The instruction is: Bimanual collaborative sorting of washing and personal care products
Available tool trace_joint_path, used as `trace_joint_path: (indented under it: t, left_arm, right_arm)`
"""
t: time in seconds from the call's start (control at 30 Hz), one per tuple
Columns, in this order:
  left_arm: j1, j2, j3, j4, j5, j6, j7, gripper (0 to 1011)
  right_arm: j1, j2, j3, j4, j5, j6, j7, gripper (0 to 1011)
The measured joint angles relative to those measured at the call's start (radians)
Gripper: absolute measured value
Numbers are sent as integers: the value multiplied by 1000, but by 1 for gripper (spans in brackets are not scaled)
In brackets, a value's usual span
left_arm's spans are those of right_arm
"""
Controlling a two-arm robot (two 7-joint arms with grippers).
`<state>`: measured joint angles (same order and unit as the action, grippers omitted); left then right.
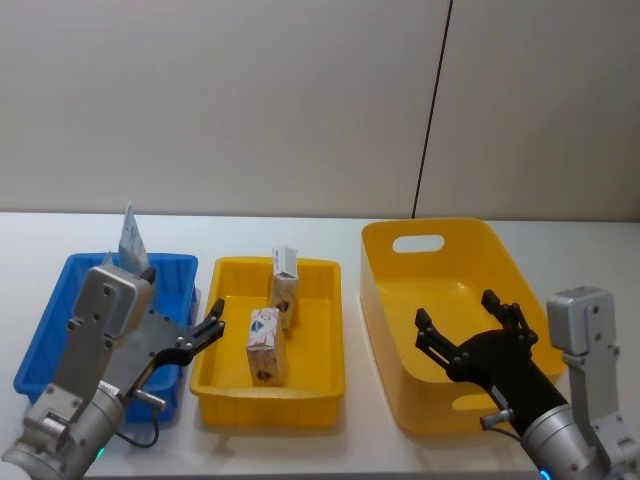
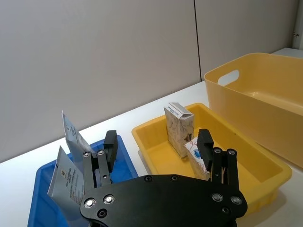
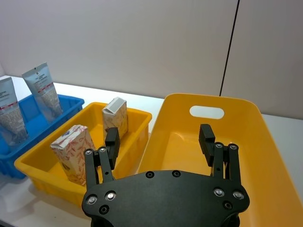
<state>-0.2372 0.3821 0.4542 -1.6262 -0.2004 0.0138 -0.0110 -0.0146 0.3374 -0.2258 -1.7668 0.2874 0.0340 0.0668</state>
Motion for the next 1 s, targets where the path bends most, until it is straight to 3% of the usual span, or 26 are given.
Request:
trace_joint_path:
  t: [1.0]
  left_arm:
    - [0,0,0,0,0,0,0,1001]
  right_arm:
    - [0,0,0,0,0,0,0,1004]
